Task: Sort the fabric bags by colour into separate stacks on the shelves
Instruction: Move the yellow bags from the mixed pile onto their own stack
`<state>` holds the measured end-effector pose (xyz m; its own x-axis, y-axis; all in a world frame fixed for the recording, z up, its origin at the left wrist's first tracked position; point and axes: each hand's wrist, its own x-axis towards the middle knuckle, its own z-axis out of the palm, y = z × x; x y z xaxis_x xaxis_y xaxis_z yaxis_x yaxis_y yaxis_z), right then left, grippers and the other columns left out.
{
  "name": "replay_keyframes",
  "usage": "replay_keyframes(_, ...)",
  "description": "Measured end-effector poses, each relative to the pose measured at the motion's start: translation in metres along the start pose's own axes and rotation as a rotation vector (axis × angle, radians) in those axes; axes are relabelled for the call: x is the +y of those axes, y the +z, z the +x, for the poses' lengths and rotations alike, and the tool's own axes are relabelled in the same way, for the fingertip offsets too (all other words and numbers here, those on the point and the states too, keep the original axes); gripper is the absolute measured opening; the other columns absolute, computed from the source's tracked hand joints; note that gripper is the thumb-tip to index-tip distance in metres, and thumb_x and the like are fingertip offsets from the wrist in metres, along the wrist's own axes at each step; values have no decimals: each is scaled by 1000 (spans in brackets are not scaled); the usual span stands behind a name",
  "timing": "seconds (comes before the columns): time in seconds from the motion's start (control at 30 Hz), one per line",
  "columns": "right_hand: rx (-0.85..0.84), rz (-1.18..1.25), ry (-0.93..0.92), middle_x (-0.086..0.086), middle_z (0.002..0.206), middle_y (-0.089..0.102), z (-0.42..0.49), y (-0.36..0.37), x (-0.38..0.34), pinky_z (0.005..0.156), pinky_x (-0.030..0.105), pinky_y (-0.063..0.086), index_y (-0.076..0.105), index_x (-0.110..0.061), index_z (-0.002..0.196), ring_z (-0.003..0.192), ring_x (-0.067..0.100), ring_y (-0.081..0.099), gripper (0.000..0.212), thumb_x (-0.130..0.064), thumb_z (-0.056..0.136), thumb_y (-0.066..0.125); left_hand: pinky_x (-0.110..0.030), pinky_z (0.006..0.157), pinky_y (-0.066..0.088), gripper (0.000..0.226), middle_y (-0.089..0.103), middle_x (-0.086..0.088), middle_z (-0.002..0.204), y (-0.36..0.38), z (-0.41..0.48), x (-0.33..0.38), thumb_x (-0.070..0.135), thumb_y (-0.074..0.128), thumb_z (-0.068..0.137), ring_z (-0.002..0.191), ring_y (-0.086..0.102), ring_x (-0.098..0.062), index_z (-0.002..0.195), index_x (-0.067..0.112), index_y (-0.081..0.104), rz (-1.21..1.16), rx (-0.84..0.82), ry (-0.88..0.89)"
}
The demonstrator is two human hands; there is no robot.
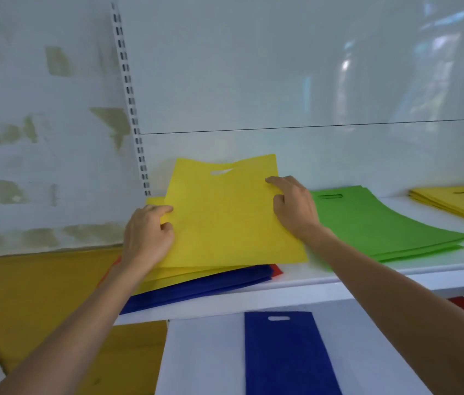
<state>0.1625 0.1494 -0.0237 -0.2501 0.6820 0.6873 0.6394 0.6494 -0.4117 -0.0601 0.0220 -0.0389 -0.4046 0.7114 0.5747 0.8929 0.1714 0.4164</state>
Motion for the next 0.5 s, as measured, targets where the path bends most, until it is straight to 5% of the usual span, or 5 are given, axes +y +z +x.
replay_keyframes(0.2, 61, -116, 217, 12, 132, 50, -20, -105, 94, 96, 39, 41, 50, -8, 132, 117, 31, 50, 49, 1, 84, 44, -35, 88, 41, 42, 61, -7, 118, 49, -5, 123, 3, 50, 83, 104, 54, -26, 122, 14, 61, -186, 19, 155)
replay_keyframes(0.5, 224, -344, 550, 12, 128, 56, -125, -335, 276, 96, 30, 34, 58, -8, 123, 117, 28, 50, 35, -8, 88, 55, -33, 95, 38, 41, 59, -14, 123, 177, -82, 375, 3, 53, 82, 114, 52, -29, 121, 8, 61, -474, -282, 429)
